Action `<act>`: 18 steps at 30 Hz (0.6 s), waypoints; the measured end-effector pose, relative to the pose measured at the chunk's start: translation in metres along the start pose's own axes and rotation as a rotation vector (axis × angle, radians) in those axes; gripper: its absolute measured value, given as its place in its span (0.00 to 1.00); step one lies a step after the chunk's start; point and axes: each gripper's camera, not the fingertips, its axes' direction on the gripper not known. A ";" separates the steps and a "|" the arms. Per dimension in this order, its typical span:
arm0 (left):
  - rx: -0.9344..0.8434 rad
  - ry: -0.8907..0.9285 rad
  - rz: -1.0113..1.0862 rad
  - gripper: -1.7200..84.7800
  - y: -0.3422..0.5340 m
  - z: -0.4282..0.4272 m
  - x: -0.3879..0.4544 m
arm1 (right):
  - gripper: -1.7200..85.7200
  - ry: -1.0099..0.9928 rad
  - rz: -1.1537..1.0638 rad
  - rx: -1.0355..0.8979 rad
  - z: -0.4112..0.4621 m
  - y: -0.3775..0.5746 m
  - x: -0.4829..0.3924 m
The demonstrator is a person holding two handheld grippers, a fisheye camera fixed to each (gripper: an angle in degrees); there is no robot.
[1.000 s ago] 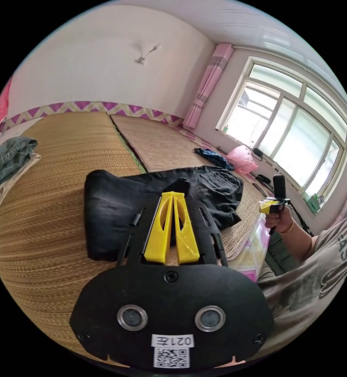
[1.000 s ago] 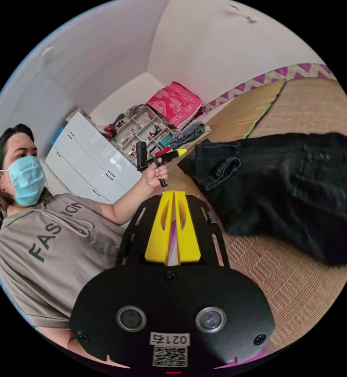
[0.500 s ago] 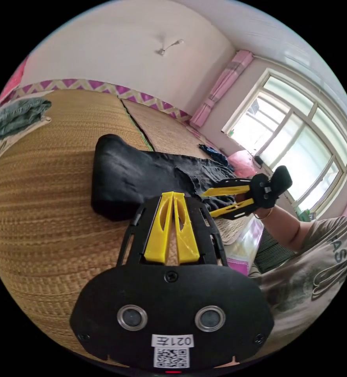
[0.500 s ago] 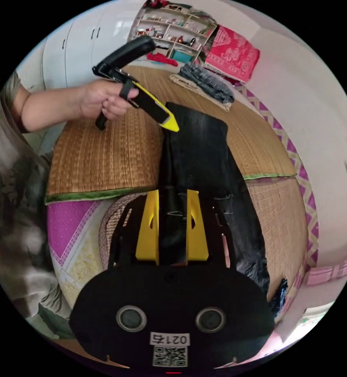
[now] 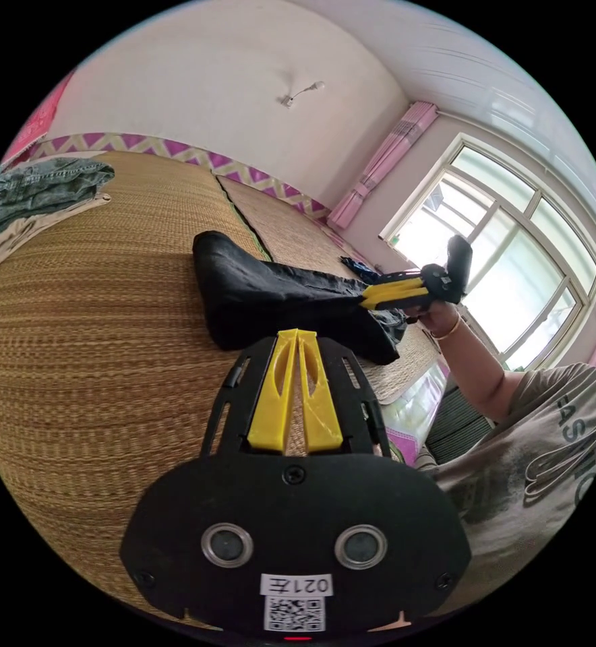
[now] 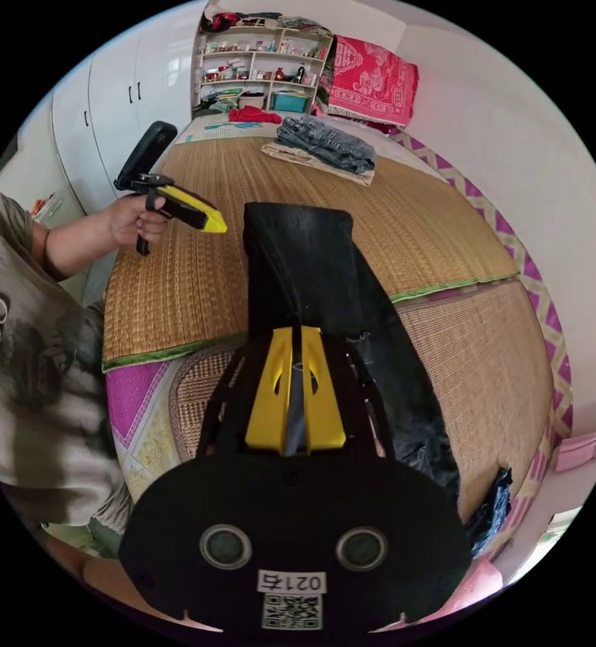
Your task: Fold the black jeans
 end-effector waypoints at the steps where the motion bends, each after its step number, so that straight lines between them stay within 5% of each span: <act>1: 0.001 0.009 -0.005 0.01 0.001 0.000 -0.001 | 0.03 -0.001 -0.002 -0.001 -0.003 -0.001 0.001; 18: 0.010 0.021 -0.008 0.01 0.002 0.000 0.016 | 0.01 0.257 -0.269 -0.030 0.010 0.028 -0.033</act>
